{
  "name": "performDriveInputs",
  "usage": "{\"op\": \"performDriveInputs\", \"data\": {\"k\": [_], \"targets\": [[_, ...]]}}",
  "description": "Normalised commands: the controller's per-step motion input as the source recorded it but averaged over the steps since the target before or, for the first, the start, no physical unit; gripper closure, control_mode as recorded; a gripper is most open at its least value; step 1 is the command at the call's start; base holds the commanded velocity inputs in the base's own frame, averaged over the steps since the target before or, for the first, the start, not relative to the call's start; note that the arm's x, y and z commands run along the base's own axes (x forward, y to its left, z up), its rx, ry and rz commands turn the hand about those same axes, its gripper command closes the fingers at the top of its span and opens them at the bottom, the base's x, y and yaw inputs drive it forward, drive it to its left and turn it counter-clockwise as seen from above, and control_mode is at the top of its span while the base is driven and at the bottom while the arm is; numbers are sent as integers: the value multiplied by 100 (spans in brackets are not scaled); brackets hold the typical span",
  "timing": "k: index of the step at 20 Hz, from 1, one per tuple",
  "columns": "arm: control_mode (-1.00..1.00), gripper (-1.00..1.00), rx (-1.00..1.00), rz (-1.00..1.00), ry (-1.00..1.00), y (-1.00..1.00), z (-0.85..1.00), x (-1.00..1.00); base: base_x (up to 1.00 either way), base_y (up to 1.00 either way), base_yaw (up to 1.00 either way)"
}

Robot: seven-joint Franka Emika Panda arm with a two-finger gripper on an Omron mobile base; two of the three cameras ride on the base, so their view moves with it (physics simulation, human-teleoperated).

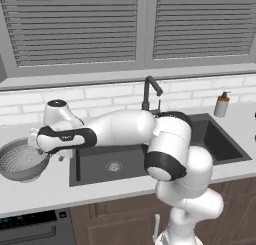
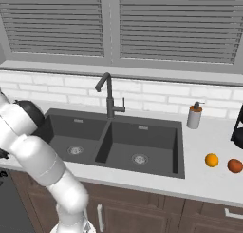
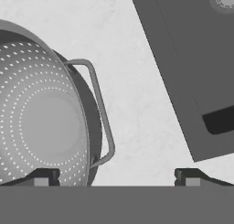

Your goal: Put the colander in the sink, put the orange, orange in the colander, and turn on the sink faucet and pour water over the colander.

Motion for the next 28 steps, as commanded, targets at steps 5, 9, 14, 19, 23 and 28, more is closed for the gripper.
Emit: {"op": "performDriveInputs", "data": {"k": [5, 9, 14, 19, 23, 28], "targets": [[-100, -100, -1, 0, 0, 16, -6, 29, 0, 0, 0], [-100, -100, -3, 0, 0, 17, -2, 27, 0, 0, 0], [-100, -100, -5, 0, 0, 19, -6, 21, 0, 0, 0], [-100, -100, -7, 0, 6, 9, -28, 4, 0, 0, 0], [-100, -100, -5, 0, 9, 0, -40, 0, 0, 0, 0], [-100, -100, -2, 0, 9, 0, -40, 0, 0, 0, 0]]}}
